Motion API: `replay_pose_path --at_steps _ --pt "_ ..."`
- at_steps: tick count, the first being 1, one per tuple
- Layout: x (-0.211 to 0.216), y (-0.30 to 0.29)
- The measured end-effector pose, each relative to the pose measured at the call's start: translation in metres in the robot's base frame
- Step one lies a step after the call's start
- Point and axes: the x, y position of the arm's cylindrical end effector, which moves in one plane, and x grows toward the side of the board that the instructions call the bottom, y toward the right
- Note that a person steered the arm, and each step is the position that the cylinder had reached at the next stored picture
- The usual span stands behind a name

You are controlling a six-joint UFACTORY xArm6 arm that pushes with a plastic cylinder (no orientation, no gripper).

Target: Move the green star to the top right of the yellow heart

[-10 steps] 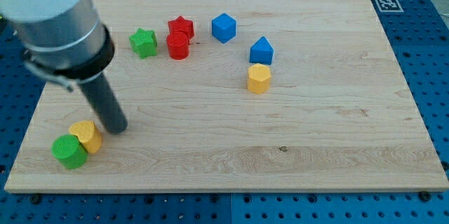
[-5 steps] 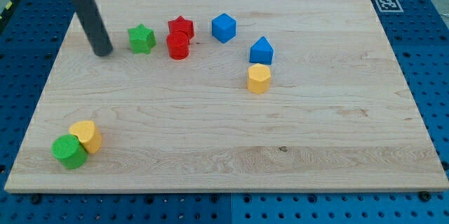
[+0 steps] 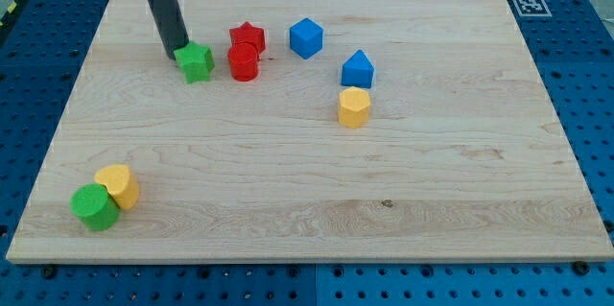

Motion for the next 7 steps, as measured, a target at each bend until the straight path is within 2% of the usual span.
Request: replay_pose_path --at_steps 1,2,3,5,7 --pt "-0.002 0.0" --pt "-0.04 0.0" --pt "-0.047 0.003" --pt "-0.002 0.008" --pt "-0.001 0.039"
